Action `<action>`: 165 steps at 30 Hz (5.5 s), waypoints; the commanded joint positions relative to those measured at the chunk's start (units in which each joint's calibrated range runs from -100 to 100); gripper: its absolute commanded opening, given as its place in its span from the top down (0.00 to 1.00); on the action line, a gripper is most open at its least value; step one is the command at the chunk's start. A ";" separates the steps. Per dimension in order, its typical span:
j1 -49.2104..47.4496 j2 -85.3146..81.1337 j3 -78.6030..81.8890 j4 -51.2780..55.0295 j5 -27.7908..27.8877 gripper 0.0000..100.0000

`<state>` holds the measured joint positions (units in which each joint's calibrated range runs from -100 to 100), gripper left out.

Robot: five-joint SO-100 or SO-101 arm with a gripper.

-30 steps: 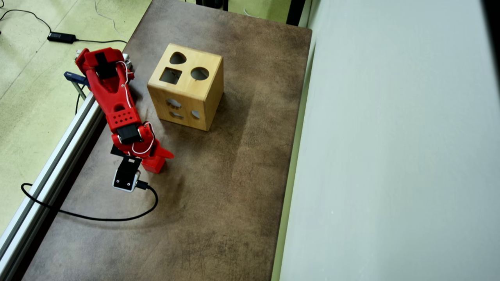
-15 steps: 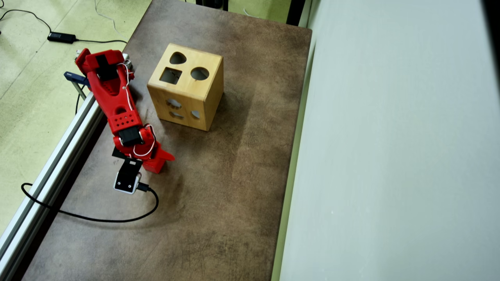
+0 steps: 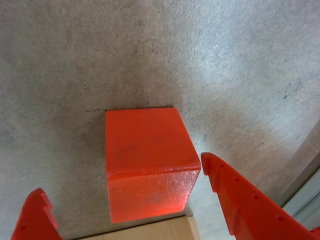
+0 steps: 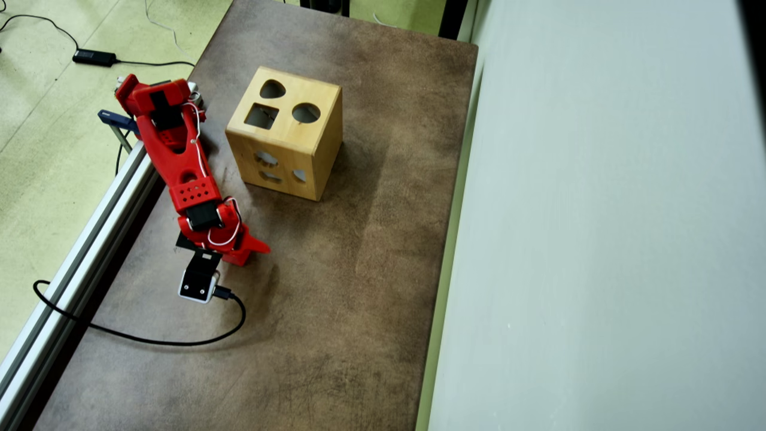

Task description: Pick and place the red cube on the square hole

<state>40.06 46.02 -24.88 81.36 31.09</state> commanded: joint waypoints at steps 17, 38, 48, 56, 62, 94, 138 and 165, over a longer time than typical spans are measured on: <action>0.05 -1.81 -2.32 0.39 -0.10 0.84; -0.39 -39.86 -2.32 1.43 -4.15 0.98; -5.52 -62.96 -1.51 2.88 -15.14 0.98; -18.74 -64.23 -1.69 17.20 -15.63 0.98; -28.03 -64.23 -1.33 16.87 -18.95 0.98; -43.48 -83.94 36.50 16.71 -27.40 0.98; -38.28 -74.42 38.92 16.63 -27.35 0.98; -42.14 -69.58 38.83 16.55 -27.94 0.98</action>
<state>0.40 -23.90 14.49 97.82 3.35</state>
